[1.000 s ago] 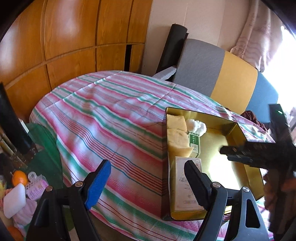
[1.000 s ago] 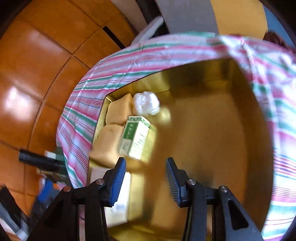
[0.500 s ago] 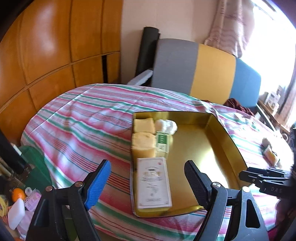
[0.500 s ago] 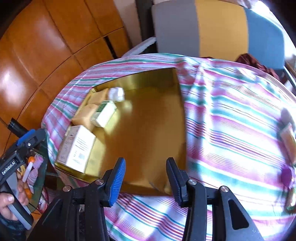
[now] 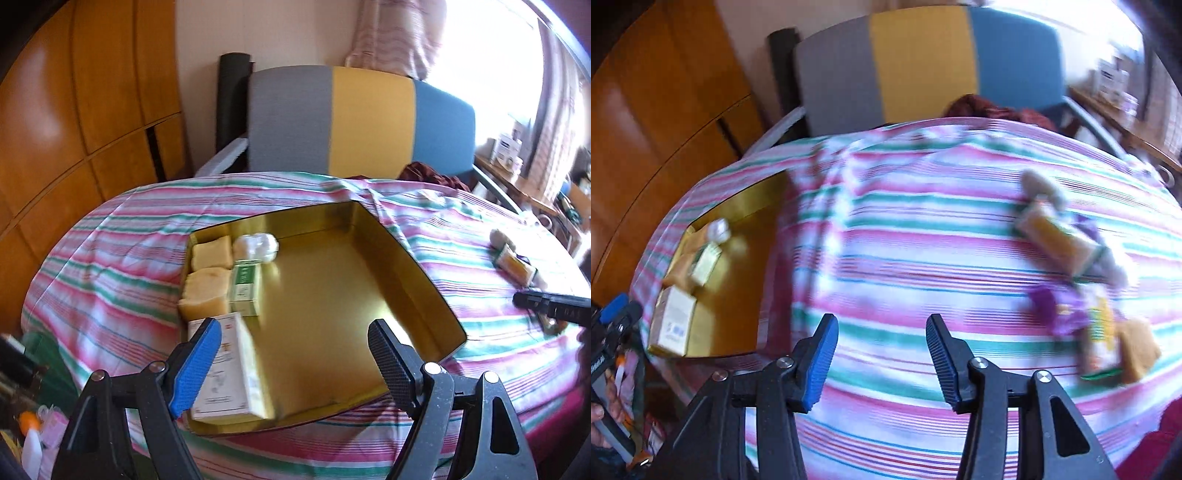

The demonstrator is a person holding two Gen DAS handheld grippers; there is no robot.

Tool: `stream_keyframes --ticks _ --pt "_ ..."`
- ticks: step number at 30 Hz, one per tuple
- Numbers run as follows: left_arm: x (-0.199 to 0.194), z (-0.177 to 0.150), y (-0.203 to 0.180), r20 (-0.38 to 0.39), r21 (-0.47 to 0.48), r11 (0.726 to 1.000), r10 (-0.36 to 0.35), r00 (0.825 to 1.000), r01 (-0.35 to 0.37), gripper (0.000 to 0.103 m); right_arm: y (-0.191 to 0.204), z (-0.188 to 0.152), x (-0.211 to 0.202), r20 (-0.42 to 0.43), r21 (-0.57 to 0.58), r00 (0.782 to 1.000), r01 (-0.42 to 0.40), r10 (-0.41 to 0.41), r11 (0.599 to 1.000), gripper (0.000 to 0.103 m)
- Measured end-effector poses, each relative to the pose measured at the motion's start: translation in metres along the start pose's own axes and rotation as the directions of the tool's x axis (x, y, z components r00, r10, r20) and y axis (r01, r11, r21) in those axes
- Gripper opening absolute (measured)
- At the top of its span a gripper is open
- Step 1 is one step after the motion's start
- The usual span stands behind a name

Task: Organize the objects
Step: 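Move both grippers back over the remaining items on the tablecloth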

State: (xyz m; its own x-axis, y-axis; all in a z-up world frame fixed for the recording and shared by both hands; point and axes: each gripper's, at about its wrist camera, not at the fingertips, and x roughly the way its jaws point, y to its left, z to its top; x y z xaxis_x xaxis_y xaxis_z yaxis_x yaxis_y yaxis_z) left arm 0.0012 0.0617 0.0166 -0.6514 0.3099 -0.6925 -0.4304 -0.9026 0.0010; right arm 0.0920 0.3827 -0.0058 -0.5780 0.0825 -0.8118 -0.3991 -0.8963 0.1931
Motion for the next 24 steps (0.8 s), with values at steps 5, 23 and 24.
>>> stream_keyframes --ticks 5,23,24 --pt "0.005 0.005 -0.027 -0.006 0.056 0.998 -0.038 0.999 0.038 0.082 -0.054 0.004 -0.021 0.051 0.116 0.995 0.081 -0.087 0.990 0.051" --pt "0.033 0.027 -0.138 -0.075 0.220 0.952 -0.201 0.977 0.213 0.082 -0.198 -0.033 -0.063 0.231 0.653 0.950 0.009 -0.210 0.757 0.054" --pt "0.037 0.028 -0.148 -0.087 0.231 0.946 -0.213 0.973 0.228 0.082 -0.199 -0.033 -0.062 0.233 0.653 0.951 0.003 -0.204 0.758 0.054"
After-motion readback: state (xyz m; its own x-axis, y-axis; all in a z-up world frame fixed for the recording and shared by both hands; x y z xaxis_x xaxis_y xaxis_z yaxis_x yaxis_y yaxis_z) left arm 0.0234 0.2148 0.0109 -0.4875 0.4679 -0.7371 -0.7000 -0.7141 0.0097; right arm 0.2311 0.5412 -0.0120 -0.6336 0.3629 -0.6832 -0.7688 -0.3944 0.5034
